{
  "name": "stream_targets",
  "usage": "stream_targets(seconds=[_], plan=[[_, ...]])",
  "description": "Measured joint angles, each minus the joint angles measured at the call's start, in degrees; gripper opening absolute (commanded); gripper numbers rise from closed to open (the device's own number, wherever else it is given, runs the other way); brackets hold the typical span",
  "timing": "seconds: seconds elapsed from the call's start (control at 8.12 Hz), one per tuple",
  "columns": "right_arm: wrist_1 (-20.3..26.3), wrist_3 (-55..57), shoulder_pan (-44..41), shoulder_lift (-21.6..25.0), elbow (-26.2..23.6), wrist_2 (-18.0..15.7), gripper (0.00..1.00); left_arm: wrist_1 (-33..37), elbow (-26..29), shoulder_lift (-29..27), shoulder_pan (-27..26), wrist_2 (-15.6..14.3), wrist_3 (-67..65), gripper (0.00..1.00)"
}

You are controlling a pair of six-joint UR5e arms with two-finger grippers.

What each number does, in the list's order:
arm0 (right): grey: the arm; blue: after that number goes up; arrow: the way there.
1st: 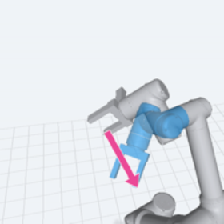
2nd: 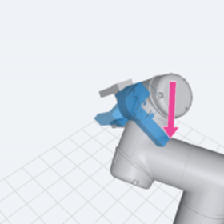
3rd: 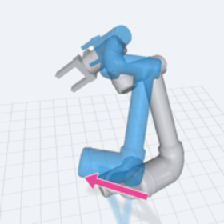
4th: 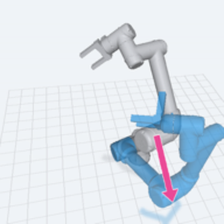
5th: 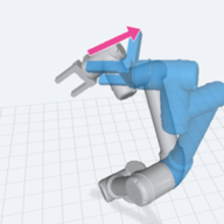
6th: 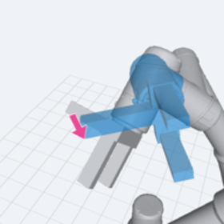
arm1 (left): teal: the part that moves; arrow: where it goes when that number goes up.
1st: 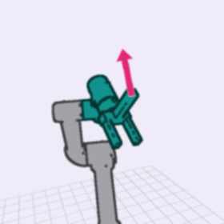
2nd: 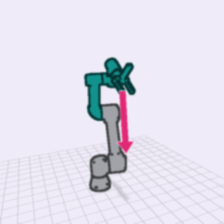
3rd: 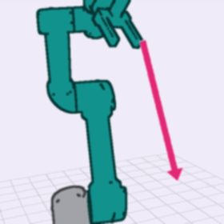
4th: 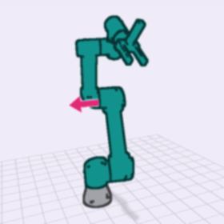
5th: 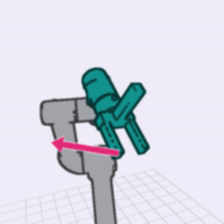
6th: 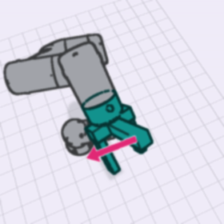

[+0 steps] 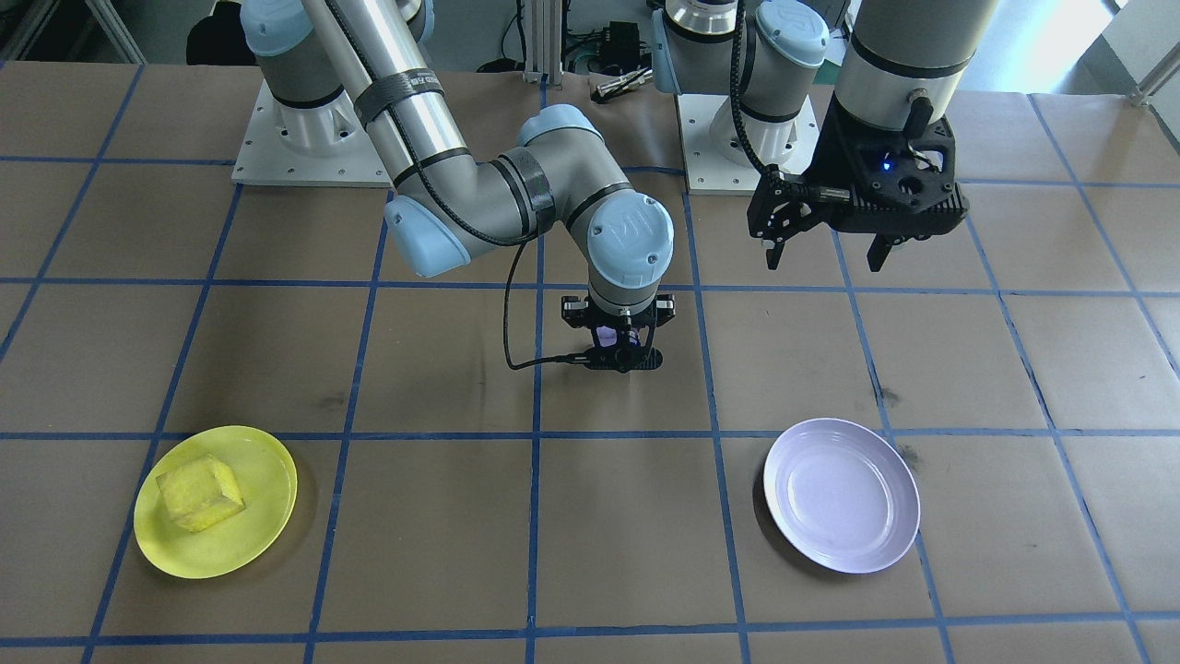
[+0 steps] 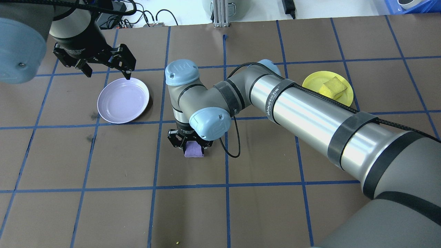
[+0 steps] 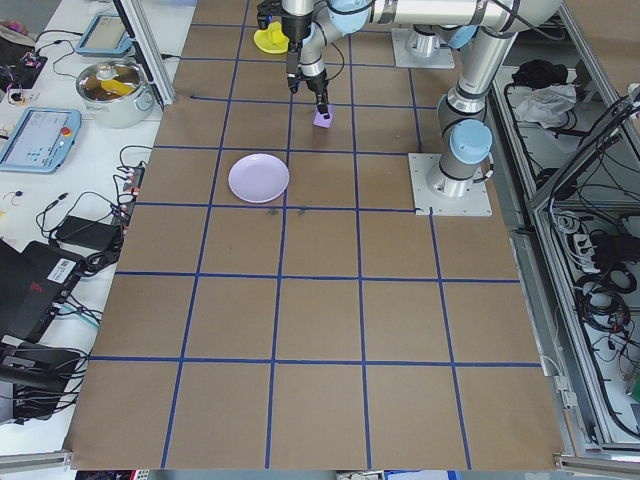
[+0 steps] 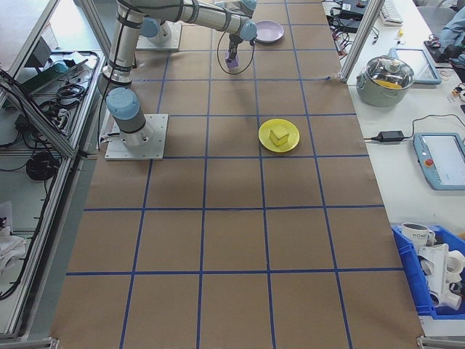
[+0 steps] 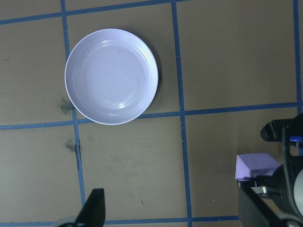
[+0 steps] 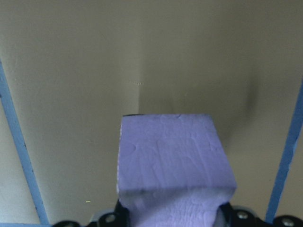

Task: Sort blocks by color into plates

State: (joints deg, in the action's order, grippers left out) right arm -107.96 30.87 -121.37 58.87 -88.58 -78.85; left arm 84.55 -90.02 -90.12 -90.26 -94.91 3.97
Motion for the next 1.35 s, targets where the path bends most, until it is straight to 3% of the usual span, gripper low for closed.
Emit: stream_targets(seconds=[0.12, 0.49, 0.74, 0.98, 1.35], plan=[[0.00, 0.01, 0.22, 0.08, 0.00, -0.11, 1.00, -0.05, 0.01, -0.02, 0.00, 0.06, -0.08, 1.00], [-0.75, -0.16, 0.94, 0.89, 0.03, -1.09, 1.00, 0.60, -0.01, 0.02, 0.03, 0.22, -0.15, 1.00], [0.62, -2.26, 5.04, 4.89, 0.28, -1.08, 1.00, 1.04, -0.08, -0.41, 0.19, -0.07, -0.10, 1.00], [6.56, -7.38, 12.30, 11.62, 0.32, -1.96, 1.00, 1.04, -0.96, -0.67, -0.28, 0.24, -2.11, 1.00], [16.57, -13.13, 22.76, 22.85, 0.27, -6.14, 1.00, -2.87, -4.02, -4.34, -5.35, 4.00, -8.46, 1.00]])
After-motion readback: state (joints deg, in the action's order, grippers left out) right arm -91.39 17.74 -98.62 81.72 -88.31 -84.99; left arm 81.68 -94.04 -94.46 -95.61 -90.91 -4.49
